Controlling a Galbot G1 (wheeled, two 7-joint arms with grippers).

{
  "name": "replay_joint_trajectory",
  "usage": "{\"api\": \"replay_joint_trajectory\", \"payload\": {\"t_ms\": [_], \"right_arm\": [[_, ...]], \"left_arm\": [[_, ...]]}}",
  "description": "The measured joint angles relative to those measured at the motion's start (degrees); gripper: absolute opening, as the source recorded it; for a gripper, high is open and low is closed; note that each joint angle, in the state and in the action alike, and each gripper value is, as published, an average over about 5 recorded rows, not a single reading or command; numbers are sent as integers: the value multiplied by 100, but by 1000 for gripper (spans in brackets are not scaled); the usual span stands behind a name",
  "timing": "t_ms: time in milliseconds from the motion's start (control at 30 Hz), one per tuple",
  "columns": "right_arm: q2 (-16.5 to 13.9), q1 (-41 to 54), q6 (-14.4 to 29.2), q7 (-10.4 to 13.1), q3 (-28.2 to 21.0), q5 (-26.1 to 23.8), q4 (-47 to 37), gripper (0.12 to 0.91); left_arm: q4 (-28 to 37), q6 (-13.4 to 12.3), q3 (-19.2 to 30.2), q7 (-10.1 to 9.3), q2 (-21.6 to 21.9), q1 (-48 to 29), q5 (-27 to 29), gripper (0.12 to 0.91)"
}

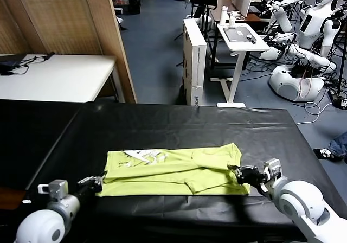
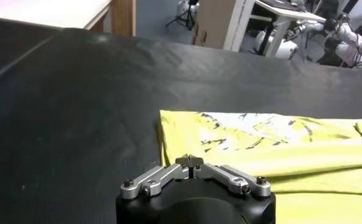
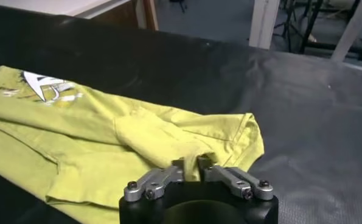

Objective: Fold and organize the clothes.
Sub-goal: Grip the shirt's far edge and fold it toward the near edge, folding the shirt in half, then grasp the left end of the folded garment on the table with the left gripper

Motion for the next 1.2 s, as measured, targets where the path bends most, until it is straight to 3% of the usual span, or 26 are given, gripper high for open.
{"api": "replay_joint_trajectory", "payload": {"t_ms": [133, 233, 467, 633, 967, 1200], "right_arm": [[99, 60, 0, 123, 48, 29, 4, 830], [224, 179, 0, 187, 23, 29, -102, 896], [551, 607, 0, 215, -78, -75, -493, 907], [756, 884, 3, 236, -162, -368, -813, 907], [1152, 1574, 265, 222, -476, -615, -1644, 907], [1281, 1879, 319, 206, -630, -688, -2112, 907]], "left_arm": [[40, 6, -101, -35, -28, -27, -7, 844], [121, -42, -139, 14, -29, -137, 173, 899], [347, -102, -162, 145, 29, -315, 496, 907], [498, -245, -32, 80, -9, -541, 165, 907], [1143, -230, 464, 42, -149, -1547, -437, 907], [1476, -294, 706, 45, -266, -2026, -528, 907]]}}
